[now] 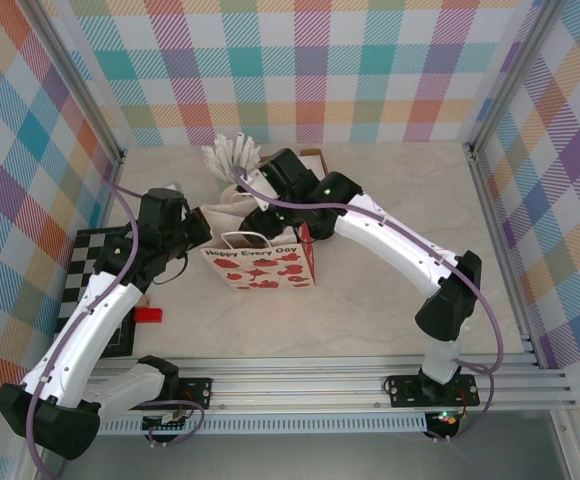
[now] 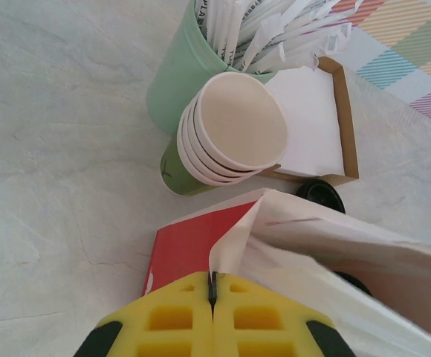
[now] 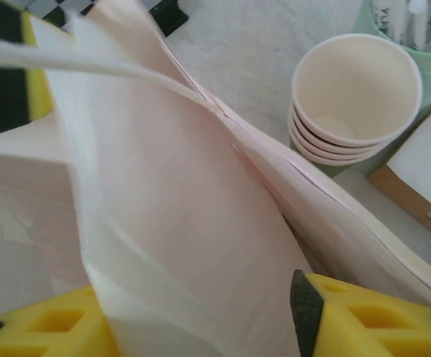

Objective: Pack the takeout coffee

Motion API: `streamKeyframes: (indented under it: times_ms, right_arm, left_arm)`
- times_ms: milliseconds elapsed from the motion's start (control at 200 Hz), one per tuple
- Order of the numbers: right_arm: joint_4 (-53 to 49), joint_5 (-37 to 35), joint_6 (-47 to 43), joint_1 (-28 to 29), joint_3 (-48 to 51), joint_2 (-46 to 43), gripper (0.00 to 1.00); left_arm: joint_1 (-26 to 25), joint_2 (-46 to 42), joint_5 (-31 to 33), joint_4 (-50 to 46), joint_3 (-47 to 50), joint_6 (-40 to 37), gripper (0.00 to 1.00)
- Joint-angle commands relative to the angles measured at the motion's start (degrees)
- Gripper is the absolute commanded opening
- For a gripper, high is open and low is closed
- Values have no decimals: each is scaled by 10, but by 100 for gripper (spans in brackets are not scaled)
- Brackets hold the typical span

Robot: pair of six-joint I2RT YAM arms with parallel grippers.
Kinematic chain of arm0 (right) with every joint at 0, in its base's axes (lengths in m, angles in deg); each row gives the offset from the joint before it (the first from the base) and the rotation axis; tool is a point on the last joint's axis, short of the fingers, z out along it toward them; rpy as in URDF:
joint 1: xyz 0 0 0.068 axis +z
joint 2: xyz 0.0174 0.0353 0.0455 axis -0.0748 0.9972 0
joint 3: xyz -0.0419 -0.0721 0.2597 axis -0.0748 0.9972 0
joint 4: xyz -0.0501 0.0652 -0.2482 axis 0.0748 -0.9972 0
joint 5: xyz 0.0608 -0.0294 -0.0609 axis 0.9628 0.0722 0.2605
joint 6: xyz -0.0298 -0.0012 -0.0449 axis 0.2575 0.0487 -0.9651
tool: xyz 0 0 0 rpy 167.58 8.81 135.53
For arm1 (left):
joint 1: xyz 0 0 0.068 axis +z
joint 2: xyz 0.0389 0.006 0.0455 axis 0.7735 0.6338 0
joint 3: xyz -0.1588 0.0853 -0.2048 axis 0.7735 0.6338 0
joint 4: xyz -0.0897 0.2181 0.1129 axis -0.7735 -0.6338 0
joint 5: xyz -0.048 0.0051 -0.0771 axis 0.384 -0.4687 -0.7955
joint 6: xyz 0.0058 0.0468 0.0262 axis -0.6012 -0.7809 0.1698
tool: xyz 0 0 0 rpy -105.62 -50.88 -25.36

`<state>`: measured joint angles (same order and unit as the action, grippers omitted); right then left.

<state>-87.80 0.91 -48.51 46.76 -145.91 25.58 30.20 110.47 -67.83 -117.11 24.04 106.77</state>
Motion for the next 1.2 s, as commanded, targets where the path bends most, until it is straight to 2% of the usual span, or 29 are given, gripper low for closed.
streamKeyframes:
  times_ms: [0,125,190,290,330,345,540,625,770,1080,1200]
  right_arm:
    - [40,-14,26,-2,7,-33,64]
    - [73,-4,23,-2,50,-70,70]
    - [78,11,5,-3,66,-80,79]
    - [24,-61,39,-12,27,-57,86]
    - [-7,-74,58,-19,0,-42,98]
    - [-18,-80,67,-20,-9,-36,100]
    - [-67,-129,129,-22,-79,24,100]
    - [-108,-133,126,-23,-140,64,100]
    - [-180,-204,97,-23,-211,131,100]
    - [-153,-212,67,-29,-234,123,100]
    - [-150,-257,87,-37,-255,129,100]
  left_arm:
    - [6,-8,11,-26,-6,16,0]
    - [6,-12,8,-27,-9,26,0]
    - [5,-15,14,-29,-9,31,0]
    - [5,-19,18,-29,-9,31,0]
    - [5,-20,14,-28,-8,29,0]
    - [5,-20,11,-27,-7,28,0]
    - [5,-22,-28,-8,-6,10,0]
    - [5,-16,-40,-7,-13,-1,0]
    - [5,-7,-37,-14,-20,-9,0]
    - [5,-1,-46,-13,-30,-37,0]
    - [5,-2,-47,-13,-22,-44,0]
